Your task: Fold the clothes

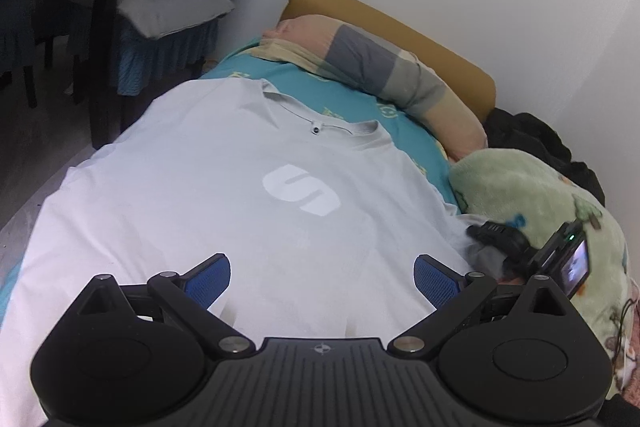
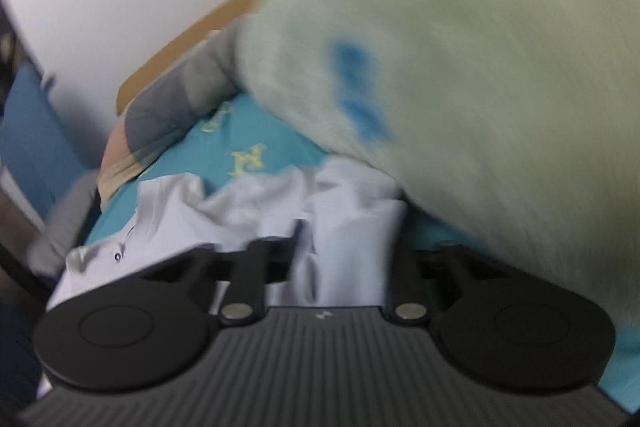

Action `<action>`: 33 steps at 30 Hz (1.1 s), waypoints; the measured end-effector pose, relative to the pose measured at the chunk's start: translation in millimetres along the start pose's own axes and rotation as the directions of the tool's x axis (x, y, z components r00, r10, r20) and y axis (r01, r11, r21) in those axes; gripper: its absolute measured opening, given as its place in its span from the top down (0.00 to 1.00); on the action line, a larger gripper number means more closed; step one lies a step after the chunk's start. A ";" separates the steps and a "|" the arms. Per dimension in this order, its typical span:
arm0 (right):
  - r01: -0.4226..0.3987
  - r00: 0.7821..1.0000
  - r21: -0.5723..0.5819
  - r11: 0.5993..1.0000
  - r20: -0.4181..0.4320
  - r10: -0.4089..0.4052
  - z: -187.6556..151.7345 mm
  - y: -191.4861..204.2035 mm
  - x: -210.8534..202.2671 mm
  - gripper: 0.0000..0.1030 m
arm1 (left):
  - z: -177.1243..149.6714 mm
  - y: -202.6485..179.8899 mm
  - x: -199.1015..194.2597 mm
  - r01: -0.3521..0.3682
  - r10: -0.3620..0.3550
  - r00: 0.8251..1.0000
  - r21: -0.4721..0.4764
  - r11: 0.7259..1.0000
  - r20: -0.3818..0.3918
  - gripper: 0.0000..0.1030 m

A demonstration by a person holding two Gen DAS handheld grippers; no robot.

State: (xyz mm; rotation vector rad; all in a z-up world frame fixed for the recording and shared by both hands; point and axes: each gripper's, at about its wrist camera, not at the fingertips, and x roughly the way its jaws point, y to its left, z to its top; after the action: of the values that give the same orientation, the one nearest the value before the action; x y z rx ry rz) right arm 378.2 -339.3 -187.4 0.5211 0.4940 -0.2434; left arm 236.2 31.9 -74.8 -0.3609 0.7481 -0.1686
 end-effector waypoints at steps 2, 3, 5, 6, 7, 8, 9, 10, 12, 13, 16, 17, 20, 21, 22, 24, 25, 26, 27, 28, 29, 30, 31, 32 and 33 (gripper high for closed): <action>0.026 0.998 -0.084 0.996 0.063 -0.021 13.6 26.9 -12.4 0.84 | 4.0 8.0 -8.8 -0.030 0.030 0.999 -0.023 0.999 0.015 0.03; 0.040 0.995 -0.125 0.991 0.095 -0.029 20.4 40.3 -18.7 0.85 | 6.9 15.2 -12.6 -0.042 0.043 0.999 -0.053 0.998 0.018 0.03; 0.056 0.987 -0.229 0.972 0.159 -0.020 30.9 73.1 -34.1 0.86 | 12.9 33.6 -20.0 -0.059 0.063 0.998 -0.140 0.988 0.023 0.03; 0.066 0.982 -0.290 0.955 0.191 -0.010 32.7 92.1 -43.2 0.86 | 16.1 44.8 -23.5 -0.064 0.070 0.997 -0.197 0.978 0.024 0.03; 0.074 0.976 -0.352 0.933 0.216 0.004 33.2 110.4 -53.6 0.86 | 19.2 56.1 -27.1 -0.068 0.077 0.997 -0.254 0.965 0.025 0.03; 0.076 0.972 -0.411 0.909 0.232 0.024 29.2 129.2 -60.8 0.86 | 22.0 66.5 -32.5 -0.085 0.100 0.994 -0.294 0.952 0.038 0.04; 0.079 0.968 -0.468 0.880 0.247 0.044 25.2 147.9 -67.8 0.86 | 24.7 76.9 -38.0 -0.100 0.123 0.991 -0.334 0.937 0.050 0.04; 0.074 0.967 -0.522 0.850 0.247 0.068 16.1 166.3 -69.9 0.86 | 28.4 85.3 -44.4 -0.116 0.149 0.987 -0.361 0.925 0.065 0.04; 0.059 0.968 -0.620 0.782 0.227 0.108 -6.2 200.1 -72.7 0.86 | 33.8 99.5 -57.0 -0.139 0.195 0.975 -0.400 0.906 0.103 0.04; 0.046 0.970 -0.656 0.753 0.208 0.122 -22.2 214.9 -69.3 0.86 | 35.2 104.2 -60.8 -0.144 0.208 0.971 -0.410 0.901 0.117 0.04; -0.004 0.979 -0.730 0.683 0.137 0.152 -70.3 251.8 -53.4 0.86 | 39.5 116.9 -69.5 -0.155 0.241 0.959 -0.437 0.886 0.150 0.06; -0.024 0.983 -0.745 0.666 0.104 0.152 -85.2 261.5 -45.0 0.86 | 41.0 120.2 -70.4 -0.156 0.247 0.957 -0.442 0.883 0.155 0.06; -0.051 0.989 -0.780 0.624 0.047 0.141 -117.1 282.7 -27.0 0.86 | 39.9 128.6 -66.5 -0.185 0.276 0.950 -0.451 0.873 0.147 0.06; -0.057 0.990 -0.784 0.618 0.036 0.136 -123.9 288.4 -20.7 0.85 | 38.9 130.1 -62.9 -0.182 0.270 0.953 -0.454 0.872 0.137 0.06; -0.060 0.991 -0.769 0.637 0.030 0.130 -123.4 291.8 -15.7 0.84 | 38.0 131.5 -59.4 -0.179 0.263 0.956 -0.457 0.871 0.127 0.06; -0.067 0.993 -0.736 0.674 0.017 0.117 -122.4 298.5 -5.7 0.82 | 37.1 132.4 -50.6 -0.178 0.251 0.962 -0.450 0.875 0.106 0.06; -0.086 0.993 -0.709 0.700 -0.003 0.119 -121.0 298.6 -2.5 0.72 | 36.2 131.9 -47.2 -0.179 0.245 0.965 -0.441 0.879 0.097 0.06; -0.123 0.990 -0.683 0.720 -0.039 0.132 -117.5 297.4 0.6 0.61 | 35.3 131.4 -43.8 -0.179 0.240 0.967 -0.433 0.883 0.088 0.06; -0.164 0.986 -0.656 0.737 -0.076 0.151 -114.5 291.8 -1.9 0.32 | 34.3 130.9 -40.4 -0.180 0.234 0.969 -0.424 0.888 0.079 0.06; -0.204 0.979 -0.626 0.752 -0.113 0.172 -111.5 286.1 -4.3 0.17 | 32.2 130.5 -40.7 -0.180 0.232 0.970 -0.418 0.891 0.076 0.06; -0.243 0.970 -0.595 0.766 -0.148 0.193 -108.5 280.4 -6.8 0.11 | 31.3 129.4 -40.1 -0.180 0.230 0.970 -0.411 0.894 0.076 0.06; -0.265 0.964 -0.571 0.777 -0.161 0.210 -104.3 273.9 -11.8 0.11 | 30.3 128.4 -39.6 -0.179 0.228 0.971 -0.404 0.897 0.077 0.06; -0.287 0.958 -0.544 0.789 -0.173 0.229 -97.9 266.6 -20.2 0.11 | 29.1 127.0 -39.4 -0.176 0.223 0.972 -0.398 0.900 0.075 0.06; -0.296 0.955 -0.516 0.804 -0.168 0.243 -93.1 257.6 -33.7 0.11 | 27.8 124.6 -39.5 -0.171 0.215 0.974 -0.389 0.905 0.073 0.06; -0.304 0.953 -0.489 0.818 -0.162 0.257 -88.2 248.7 -47.2 0.11 | 26.5 122.1 -39.9 -0.168 0.209 0.976 -0.378 0.910 0.070 0.06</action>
State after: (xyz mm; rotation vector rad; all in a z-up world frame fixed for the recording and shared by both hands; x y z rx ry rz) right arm 389.0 -78.4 -126.7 0.0778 0.5371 0.1999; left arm 228.3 162.9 -78.0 -0.6494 0.7010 0.1787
